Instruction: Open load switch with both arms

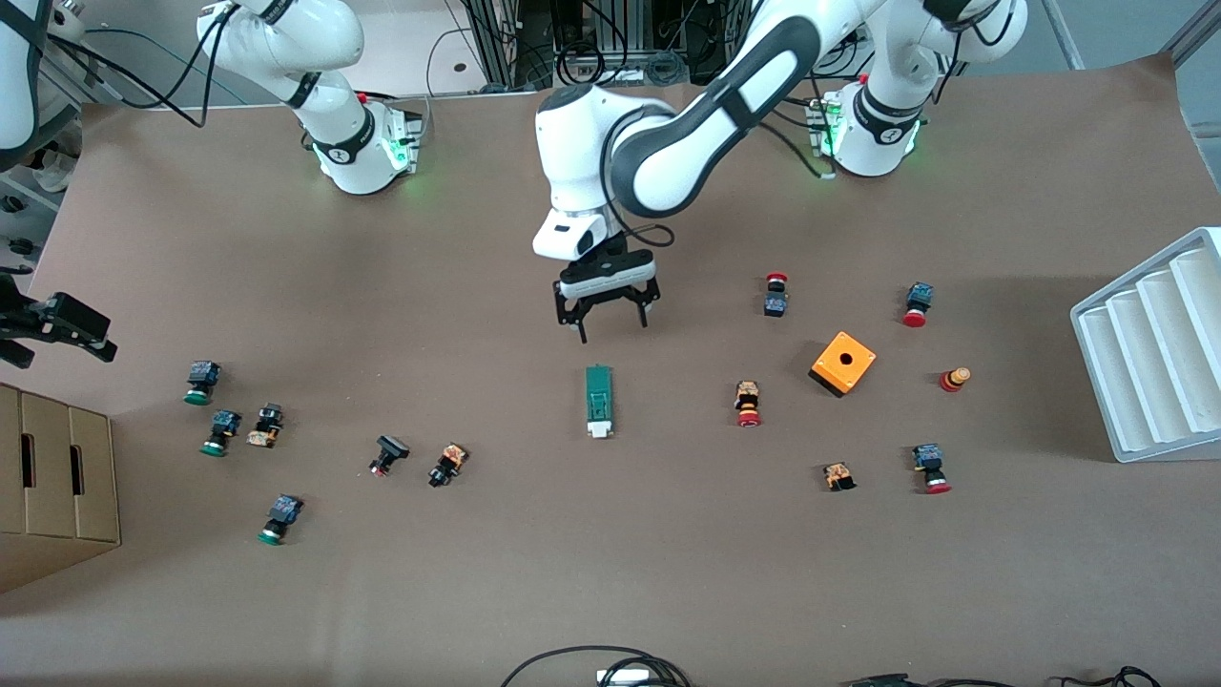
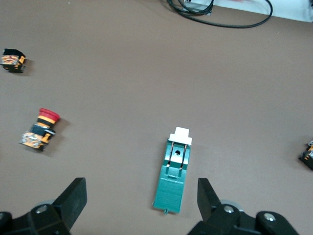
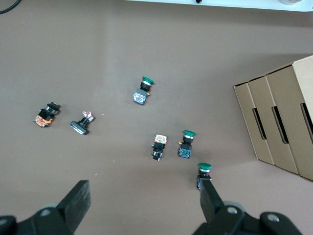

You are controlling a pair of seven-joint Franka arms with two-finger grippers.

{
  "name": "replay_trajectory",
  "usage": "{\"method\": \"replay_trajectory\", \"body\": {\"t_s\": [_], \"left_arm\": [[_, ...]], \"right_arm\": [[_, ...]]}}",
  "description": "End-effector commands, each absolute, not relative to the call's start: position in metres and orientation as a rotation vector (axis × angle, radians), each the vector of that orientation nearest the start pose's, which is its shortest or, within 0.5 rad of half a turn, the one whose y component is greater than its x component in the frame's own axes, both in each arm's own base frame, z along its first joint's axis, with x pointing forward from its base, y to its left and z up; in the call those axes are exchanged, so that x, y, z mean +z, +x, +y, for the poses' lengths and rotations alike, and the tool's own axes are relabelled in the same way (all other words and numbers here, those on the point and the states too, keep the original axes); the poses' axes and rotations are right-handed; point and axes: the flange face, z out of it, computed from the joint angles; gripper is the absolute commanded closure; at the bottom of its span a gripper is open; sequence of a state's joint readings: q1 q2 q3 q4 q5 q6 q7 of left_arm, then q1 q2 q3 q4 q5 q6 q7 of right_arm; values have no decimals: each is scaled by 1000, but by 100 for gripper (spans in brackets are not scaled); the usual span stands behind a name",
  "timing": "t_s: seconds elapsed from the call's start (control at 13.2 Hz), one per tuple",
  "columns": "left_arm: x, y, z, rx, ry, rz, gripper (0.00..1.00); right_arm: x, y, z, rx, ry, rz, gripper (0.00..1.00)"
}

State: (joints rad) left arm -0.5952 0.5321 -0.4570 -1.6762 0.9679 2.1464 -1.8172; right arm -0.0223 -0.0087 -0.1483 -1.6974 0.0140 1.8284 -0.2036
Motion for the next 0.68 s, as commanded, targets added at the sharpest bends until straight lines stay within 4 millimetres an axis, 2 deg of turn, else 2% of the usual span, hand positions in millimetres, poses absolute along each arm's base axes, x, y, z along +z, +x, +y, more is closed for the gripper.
{"method": "replay_trajectory", "body": {"t_s": [0.0,0.15,0.3,0.45,0.61], "left_arm": [[297,389,-576,-1036,-2913,-469,0],[268,376,-585,-1145,-2899,-484,0],[248,366,-591,-1234,-2892,-479,0],[228,359,-594,-1277,-2885,-460,0],[211,350,-596,-1305,-2863,-395,0]], "right_arm": [[594,566,-105,-230,-3155,-34,0],[587,567,-103,-199,-3155,-39,0],[580,571,-100,-180,-3155,-49,0],[559,580,-91,-124,-3155,-86,0],[546,581,-85,-60,-3150,-107,0]]}}
